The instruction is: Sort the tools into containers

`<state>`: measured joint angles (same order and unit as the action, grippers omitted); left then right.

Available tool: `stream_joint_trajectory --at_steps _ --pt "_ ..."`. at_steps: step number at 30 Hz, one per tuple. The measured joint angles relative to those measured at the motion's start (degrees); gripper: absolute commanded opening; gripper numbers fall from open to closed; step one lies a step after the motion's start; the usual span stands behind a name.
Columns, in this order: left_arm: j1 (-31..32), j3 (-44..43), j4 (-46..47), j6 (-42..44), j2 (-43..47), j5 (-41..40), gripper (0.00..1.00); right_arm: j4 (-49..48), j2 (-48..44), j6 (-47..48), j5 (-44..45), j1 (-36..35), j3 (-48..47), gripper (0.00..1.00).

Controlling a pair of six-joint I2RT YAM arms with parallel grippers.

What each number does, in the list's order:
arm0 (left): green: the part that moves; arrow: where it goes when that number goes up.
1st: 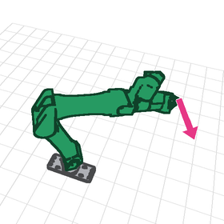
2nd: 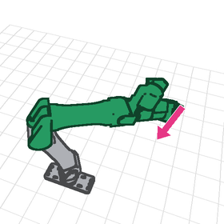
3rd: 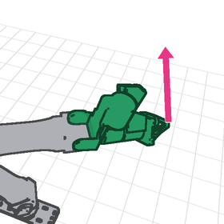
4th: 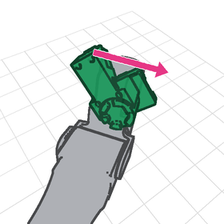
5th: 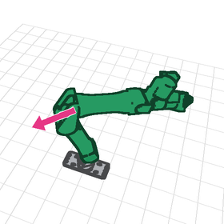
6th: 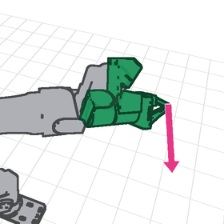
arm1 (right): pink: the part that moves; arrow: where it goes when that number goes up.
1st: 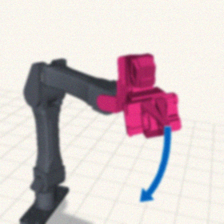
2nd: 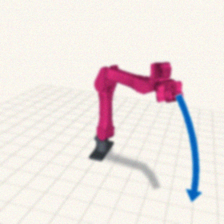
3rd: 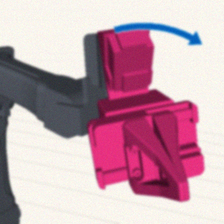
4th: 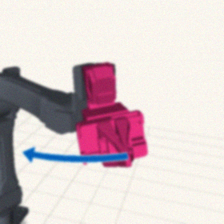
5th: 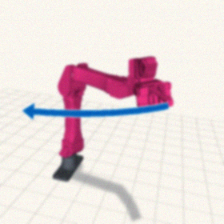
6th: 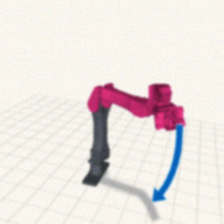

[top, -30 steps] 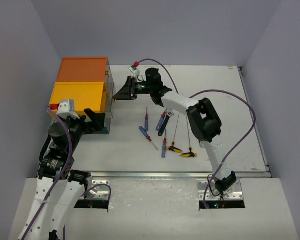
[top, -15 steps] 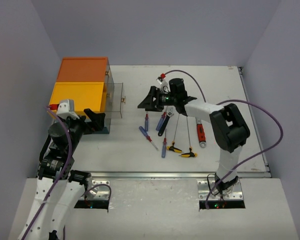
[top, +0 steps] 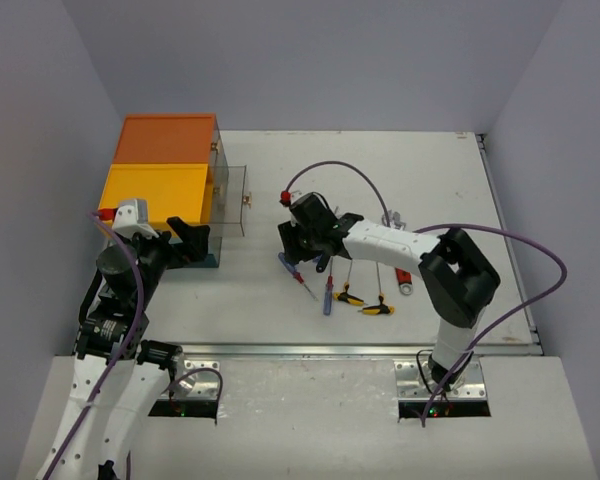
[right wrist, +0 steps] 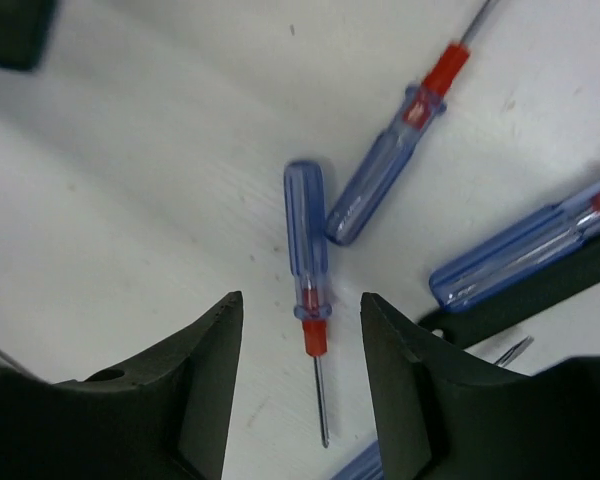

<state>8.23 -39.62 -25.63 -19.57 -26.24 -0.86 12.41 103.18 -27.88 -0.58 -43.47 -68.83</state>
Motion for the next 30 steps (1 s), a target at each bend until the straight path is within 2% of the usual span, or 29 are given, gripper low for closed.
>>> stream_joint_trajectory --at_steps 6,12,15,18,20,21,25,30 --pt "0.00 0.00 0.02 0.00 0.00 0.02 1.00 4.43 4.94 1.64 5.62 -4.54 1.81 0.48" --pt "0.00 0.00 0.02 0.00 -0.02 0.04 1.00 4.90 8.64 2.41 8.81 -5.24 1.05 0.25" --pt "0.01 0.00 0.02 0.00 -0.02 0.07 1.00 4.54 9.11 2.42 10.00 -5.57 0.71 0.23" --pt "0.02 0.00 0.02 0.00 -0.02 0.11 1.00 4.35 9.11 2.34 10.60 -6.36 0.71 0.14" --pt "0.00 0.00 0.03 0.00 -0.02 0.11 1.00 4.09 9.00 2.12 10.01 -7.07 0.91 0.02" --pt "0.00 0.00 0.04 0.00 -0.02 0.11 1.00 3.88 8.86 2.02 9.59 -7.40 1.12 0.00" --pt "0.02 0.00 0.04 0.00 -0.02 0.09 1.00 3.12 5.81 0.87 7.47 -8.34 4.87 0.00" --pt "0.02 0.00 0.04 0.00 -0.02 0.09 1.00 5.75 -3.93 0.16 6.92 -8.75 9.17 0.00"
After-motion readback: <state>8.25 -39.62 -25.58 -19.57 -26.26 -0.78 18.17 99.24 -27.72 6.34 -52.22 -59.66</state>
